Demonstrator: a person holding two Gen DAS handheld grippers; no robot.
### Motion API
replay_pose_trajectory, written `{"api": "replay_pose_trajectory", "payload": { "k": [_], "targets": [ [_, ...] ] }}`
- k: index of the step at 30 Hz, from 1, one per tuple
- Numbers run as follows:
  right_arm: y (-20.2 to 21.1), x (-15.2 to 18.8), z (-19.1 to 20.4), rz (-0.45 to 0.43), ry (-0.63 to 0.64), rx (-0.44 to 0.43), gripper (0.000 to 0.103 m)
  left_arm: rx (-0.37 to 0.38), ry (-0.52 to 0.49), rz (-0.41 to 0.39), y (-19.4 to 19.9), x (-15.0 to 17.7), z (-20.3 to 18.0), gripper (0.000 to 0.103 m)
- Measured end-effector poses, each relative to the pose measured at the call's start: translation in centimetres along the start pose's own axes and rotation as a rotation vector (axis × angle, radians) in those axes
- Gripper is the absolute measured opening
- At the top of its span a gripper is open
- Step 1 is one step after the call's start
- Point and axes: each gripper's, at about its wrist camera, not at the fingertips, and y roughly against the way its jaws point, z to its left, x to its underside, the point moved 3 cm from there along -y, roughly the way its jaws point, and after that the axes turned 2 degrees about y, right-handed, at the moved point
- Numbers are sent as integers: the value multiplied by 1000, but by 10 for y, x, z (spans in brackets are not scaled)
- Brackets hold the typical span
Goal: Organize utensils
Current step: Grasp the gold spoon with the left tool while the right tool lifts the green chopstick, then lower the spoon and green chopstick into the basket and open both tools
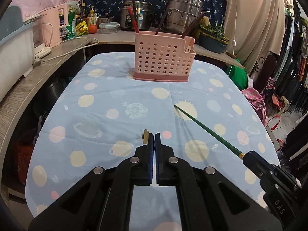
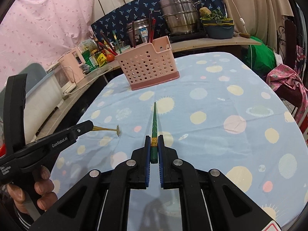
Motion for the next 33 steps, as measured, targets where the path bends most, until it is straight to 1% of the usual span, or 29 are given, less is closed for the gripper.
{"api": "replay_pose_trajectory", "payload": {
  "k": [3,8,15,22,28,33],
  "targets": [
    [10,-15,3,-36,2,-9,7,21,18,-11,4,-8,3,1],
    [21,-39,6,-85,0,-31,7,26,27,-35,13,-22,10,1],
    [30,-76,9,-154,13,-32,7,34,19,-66,28,-50,9,1],
    [28,-105,10,-186,7,-61,7,80,25,-83,37,-79,5,1],
    [26,-132,13,-218,-5,-91,7,110,24,-118,45,-109,1,1],
    [25,-165,13,-265,-19,-111,7,136,28,-148,50,-142,-1,1]
  ]
}}
